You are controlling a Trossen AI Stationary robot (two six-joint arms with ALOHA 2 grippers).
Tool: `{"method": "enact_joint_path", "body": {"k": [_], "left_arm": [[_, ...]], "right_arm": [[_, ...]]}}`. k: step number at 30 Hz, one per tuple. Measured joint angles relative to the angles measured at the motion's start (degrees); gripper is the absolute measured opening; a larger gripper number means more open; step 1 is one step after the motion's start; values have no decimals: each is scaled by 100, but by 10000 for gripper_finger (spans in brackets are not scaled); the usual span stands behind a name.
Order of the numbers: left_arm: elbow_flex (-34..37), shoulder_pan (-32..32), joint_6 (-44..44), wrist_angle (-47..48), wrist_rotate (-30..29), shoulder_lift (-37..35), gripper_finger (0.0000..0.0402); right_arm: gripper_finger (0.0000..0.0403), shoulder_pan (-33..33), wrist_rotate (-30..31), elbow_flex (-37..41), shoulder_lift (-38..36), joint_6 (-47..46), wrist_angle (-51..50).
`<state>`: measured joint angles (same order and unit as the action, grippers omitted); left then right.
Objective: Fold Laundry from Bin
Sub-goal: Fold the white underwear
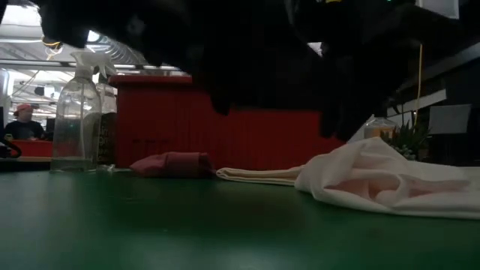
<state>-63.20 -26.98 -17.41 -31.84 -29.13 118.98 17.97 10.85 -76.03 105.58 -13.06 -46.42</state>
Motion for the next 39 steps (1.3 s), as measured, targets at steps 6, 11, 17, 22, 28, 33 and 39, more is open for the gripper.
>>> {"method": "enact_joint_path", "body": {"k": [6,11,17,22,28,33,39], "left_arm": [[0,39,-18,-488,341,370,144],[0,35,-21,-463,324,411,144],[0,30,-22,-460,293,411,144],[0,30,-20,-485,317,411,144],[0,28,-33,-528,328,411,144],[-2,30,-46,-826,326,411,144],[-2,30,-46,-788,326,423,144]], "right_arm": [[182,0,98,240,2,-4,16],[182,1,82,249,-15,-11,-275],[182,11,-100,249,-124,-25,-1372],[182,9,-68,249,-255,-28,-2203],[182,7,56,249,-458,-17,-2802],[182,4,579,251,-603,-34,-2380],[182,0,286,344,-541,208,-403]]}}
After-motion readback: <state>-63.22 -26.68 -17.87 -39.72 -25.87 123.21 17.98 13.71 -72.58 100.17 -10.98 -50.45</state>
